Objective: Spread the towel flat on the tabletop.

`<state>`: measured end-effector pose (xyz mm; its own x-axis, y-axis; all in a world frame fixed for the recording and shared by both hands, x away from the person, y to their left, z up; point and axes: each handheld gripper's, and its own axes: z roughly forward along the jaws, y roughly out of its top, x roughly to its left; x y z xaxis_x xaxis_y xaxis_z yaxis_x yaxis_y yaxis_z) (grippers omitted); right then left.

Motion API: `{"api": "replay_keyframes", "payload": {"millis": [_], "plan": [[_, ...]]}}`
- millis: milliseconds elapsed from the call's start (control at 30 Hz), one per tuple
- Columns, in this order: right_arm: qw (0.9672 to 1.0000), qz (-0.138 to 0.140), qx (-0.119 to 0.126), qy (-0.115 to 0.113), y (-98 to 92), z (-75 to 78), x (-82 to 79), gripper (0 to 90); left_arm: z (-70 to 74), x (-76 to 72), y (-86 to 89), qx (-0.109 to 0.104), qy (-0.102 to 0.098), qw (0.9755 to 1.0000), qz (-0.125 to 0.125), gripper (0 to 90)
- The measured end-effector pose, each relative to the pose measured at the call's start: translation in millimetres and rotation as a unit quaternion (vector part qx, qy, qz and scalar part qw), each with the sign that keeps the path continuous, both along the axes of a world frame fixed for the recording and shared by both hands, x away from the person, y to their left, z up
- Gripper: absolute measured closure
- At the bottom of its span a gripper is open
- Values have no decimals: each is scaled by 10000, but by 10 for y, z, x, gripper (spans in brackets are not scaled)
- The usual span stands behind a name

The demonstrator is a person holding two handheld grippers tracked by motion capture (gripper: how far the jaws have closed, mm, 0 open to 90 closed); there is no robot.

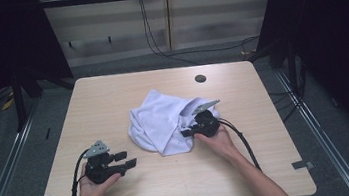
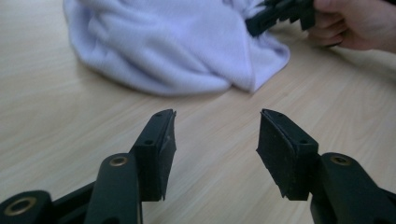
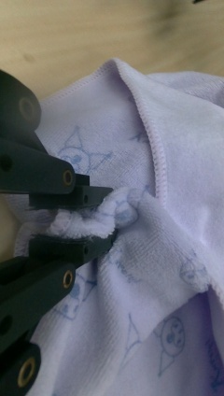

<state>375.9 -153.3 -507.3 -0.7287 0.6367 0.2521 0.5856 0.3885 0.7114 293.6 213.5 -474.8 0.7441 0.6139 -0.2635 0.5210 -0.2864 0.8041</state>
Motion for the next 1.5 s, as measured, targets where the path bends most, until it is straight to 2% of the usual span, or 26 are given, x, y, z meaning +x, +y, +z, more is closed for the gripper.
{"api": "replay_keyframes", "payload": {"millis": [133, 200, 300, 333, 433, 467, 500, 533, 600, 633, 667, 700, 733, 767, 800, 867, 900, 933, 1033, 1133, 1167, 1300, 1333, 1367, 1433, 1500], "plan": [[9998, 176, 42, 57, -4, 4, -134, 800, 79, 70, -39, -182, -96, 9998, -45, 484], [9991, 412, -44, 59, -3, 24, -299, 799, 144, 176, -98, -295, -148, 9994, -49, 506], [9983, 588, -52, 34, -9, 30, -411, 798, 167, 244, -138, -305, -122, 9994, -48, 545], [9970, 759, -97, 105, -26, 48, -534, 797, 188, 306, -193, -232, -201, 9995, 24, 546], [9954, 936, -169, 115, -67, 70, -688, 793, 209, 358, -219, -240, -271, 9993, 65, 540], [9952, 960, -142, 111, -83, 67, -722, 790, 195, 389, -263, -40, -333, 9994, 123, 484], [9952, 960, -142, 111, -83, 67, -722, 790, 195, 389, -263, -40, -333, 9994, 123, 424], [9950, 986, -105, 139, -132, 67, -803, 779, 159, 406, -302, 131, -284, 9995, 29, 389], [9948, 989, -134, 185, -168, 79, -832, 756, 33, 422, -408, 201, 28, 9996, -186, 361], [9948, 989, -134, 185, -168, 79, -832, 756, -12, 408, -459, 333, 121, 9989, -310, 361], [9954, 928, -214, 109, -191, 92, -863, 724, -66, 344, -516, 402, 227, 9967, -664, 483], [9954, 928, -214, 109, -191, 92, -863, 724, -66, 344, -516, 402, 227, 9967, -664, 596], [9953, 932, -238, 93, -202, 96, -882, 723, -39, 306, -502, 451, 195, 9962, -721, 596], [9954, 907, -292, 67, -214, 106, -903, 710, -19, 279, -488, 463, 209, 9956, -787, 657], [9957, 882, -282, 98, -244, 115, -939, 670, -2, 158, -421, 431, 301, 9940, -955, 723], [9966, 768, -281, 124, -301, 125, -996, 566, -16, 91, -395, 416, 378, 9931, -1033, 733], [9966, 768, -281, 124, -301, 125, -996, 566, -26, 36, -374, 365, 437, 9925, -1085, 733], [9971, 682, -309, 161, -353, 125, -1054, 529, -33, -99, -303, 226, 653, 9901, -1225, 721], [9972, 670, -276, 174, -415, 135, -1125, 474, -17, -240, -233, 169, 740, 9889, -1276, 684], [9984, 561, 2, 112, -534, 259, -1220, 459, 19, -390, -131, 41, 794, 9859, -1472, 618], [9986, 484, 199, -7, -606, 368, -1250, 455, 31, -401, -110, 22, 750, 9865, -1454, 562], [9984, 329, 402, -207, -677, 508, -1233, 460, 111, -274, -119, -150, 623, 9883, -1383, 537], [9982, 244, 486, -238, -676, 539, -1176, 470, 197, -129, -179, -319, 470, 9902, -1274, 549], [9982, 244, 486, -238, -676, 539, -1176, 470, 197, -129, -179, -319, 470, 9902, -1274, 566], [9984, 251, 482, -173, -609, 502, -1101, 470, 256, 18, -251, -469, 453, 9905, -1214, 578], [9987, 357, 355, -94, -492, 435, -1032, 468, 333, 184, -335, -481, 279, 9913, -1193, 635]]}}
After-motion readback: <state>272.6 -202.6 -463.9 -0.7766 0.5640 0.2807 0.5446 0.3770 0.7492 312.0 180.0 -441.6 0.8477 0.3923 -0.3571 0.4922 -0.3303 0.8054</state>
